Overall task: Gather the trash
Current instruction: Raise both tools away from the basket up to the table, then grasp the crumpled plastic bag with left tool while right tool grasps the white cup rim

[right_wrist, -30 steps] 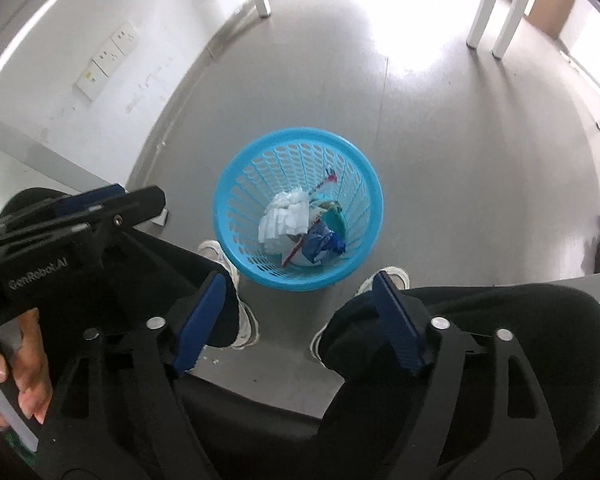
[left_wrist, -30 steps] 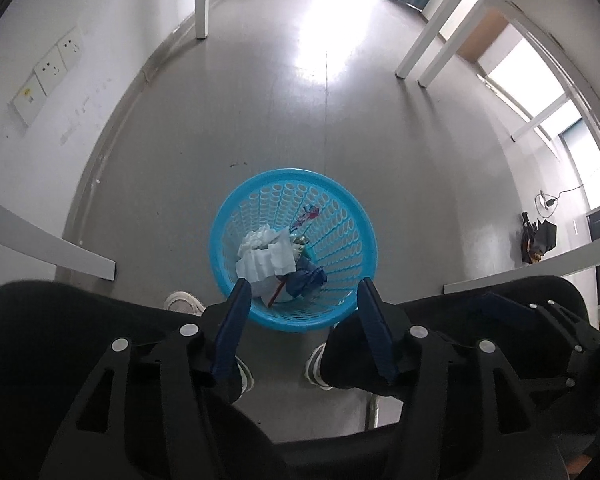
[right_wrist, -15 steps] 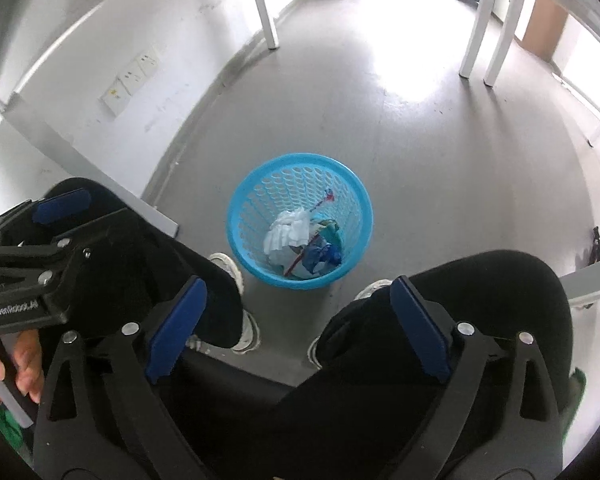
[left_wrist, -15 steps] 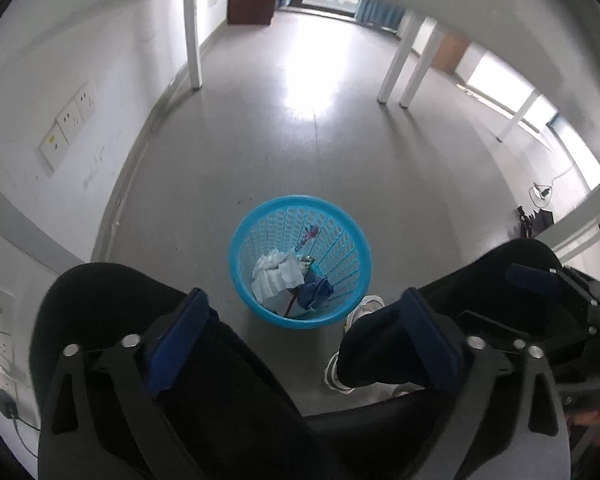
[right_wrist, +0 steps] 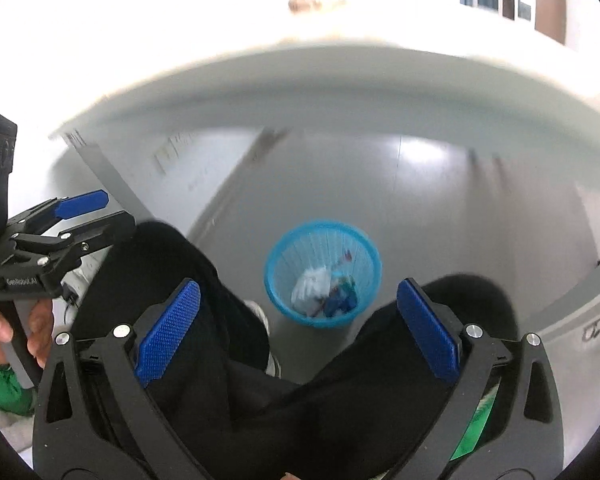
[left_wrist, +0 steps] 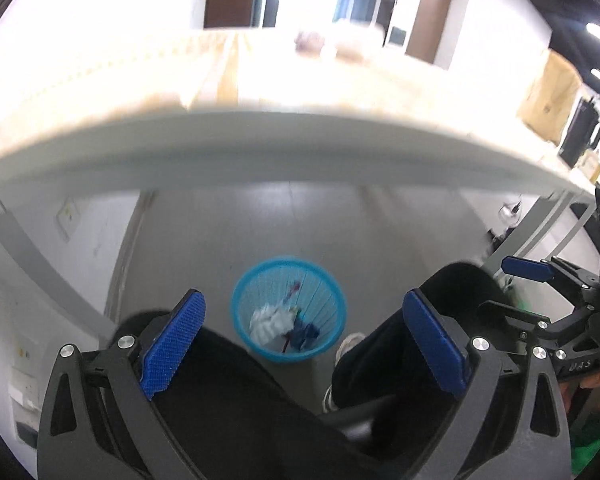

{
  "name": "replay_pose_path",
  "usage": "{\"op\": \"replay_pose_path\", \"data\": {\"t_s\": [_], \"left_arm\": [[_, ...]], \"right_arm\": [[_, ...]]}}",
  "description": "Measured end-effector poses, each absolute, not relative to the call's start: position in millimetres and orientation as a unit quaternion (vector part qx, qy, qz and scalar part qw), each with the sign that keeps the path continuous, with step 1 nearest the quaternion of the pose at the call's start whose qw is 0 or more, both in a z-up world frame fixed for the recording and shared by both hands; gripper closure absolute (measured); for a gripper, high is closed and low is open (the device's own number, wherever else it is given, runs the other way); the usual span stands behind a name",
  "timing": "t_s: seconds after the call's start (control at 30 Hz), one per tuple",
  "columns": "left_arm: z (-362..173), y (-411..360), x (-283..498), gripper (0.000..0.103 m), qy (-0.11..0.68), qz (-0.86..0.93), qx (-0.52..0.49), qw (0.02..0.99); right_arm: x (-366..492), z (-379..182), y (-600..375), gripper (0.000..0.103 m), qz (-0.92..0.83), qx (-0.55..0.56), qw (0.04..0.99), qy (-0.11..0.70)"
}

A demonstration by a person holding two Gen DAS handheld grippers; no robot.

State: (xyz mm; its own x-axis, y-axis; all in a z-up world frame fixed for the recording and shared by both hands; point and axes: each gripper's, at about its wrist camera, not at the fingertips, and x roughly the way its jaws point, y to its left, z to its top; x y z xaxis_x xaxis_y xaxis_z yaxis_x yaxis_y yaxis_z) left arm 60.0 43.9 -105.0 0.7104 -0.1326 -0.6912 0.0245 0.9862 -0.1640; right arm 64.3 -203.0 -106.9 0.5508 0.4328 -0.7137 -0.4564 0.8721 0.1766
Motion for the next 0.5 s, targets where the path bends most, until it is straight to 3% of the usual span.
{"op": "replay_pose_path", "data": {"t_s": [0.5], "left_arm": [[0.8, 67.6, 79.9, 0.006, 0.279, -0.039, -0.078, 0.956]], "right_arm": [[94.8, -3.8, -212.0, 0.009, 0.251, 0.011, 0.921, 0.299]]}}
